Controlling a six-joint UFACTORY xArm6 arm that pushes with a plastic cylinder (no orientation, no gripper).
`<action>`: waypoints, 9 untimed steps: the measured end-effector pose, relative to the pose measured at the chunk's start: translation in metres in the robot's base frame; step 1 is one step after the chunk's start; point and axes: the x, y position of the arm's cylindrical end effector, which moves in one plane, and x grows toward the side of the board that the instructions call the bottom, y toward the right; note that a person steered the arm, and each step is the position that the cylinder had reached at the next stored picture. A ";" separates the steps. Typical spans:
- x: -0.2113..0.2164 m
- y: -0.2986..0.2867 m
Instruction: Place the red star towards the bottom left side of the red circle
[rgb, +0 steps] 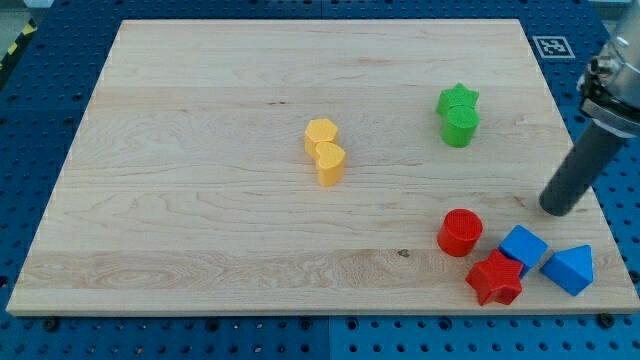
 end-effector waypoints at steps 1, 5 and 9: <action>0.003 0.050; 0.097 0.018; 0.098 -0.078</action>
